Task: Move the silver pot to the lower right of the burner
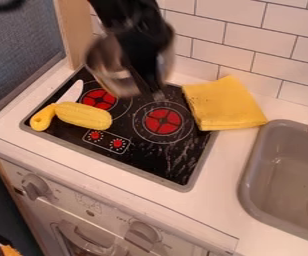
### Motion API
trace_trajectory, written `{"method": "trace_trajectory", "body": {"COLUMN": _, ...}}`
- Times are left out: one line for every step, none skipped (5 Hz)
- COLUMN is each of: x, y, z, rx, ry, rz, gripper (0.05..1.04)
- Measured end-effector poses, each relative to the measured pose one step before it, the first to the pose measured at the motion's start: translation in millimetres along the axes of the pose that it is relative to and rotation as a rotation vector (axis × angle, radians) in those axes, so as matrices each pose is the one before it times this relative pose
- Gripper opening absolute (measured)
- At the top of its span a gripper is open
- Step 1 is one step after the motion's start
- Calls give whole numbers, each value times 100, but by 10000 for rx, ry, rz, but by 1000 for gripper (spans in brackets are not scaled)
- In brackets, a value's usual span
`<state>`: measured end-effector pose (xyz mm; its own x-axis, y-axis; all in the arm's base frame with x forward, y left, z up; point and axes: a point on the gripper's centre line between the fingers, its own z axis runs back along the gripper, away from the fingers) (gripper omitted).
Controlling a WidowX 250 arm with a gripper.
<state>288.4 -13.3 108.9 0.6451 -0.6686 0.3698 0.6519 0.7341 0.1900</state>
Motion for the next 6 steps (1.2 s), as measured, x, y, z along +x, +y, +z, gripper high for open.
{"method": "trace_trajectory", "body": {"x": -550, "y": -3730, "z": -1863, "rx": -178, "ry": 347, "rz": 9, "gripper": 84}}
{"method": "trace_trajectory", "body": {"x": -247, "y": -2799, "z": -1501, "rx": -23, "ry": -130, "rz": 391, "gripper": 84}}
{"method": "trace_trajectory", "body": {"x": -252, "y": -1931, "z": -1554, "rx": -78, "ry": 151, "rz": 103, "gripper": 84}}
{"method": "trace_trajectory", "body": {"x": 101, "y": -1228, "z": -1201, "rx": -58, "ry": 219, "rz": -260, "gripper": 84}}
{"method": "trace_trajectory", "body": {"x": 228, "y": -330, "z": -665, "rx": -175, "ry": 160, "rz": -132, "gripper": 117}}
{"method": "trace_trajectory", "body": {"x": -180, "y": -78, "z": -280, "rx": -133, "ry": 261, "rz": -192, "gripper": 310}}
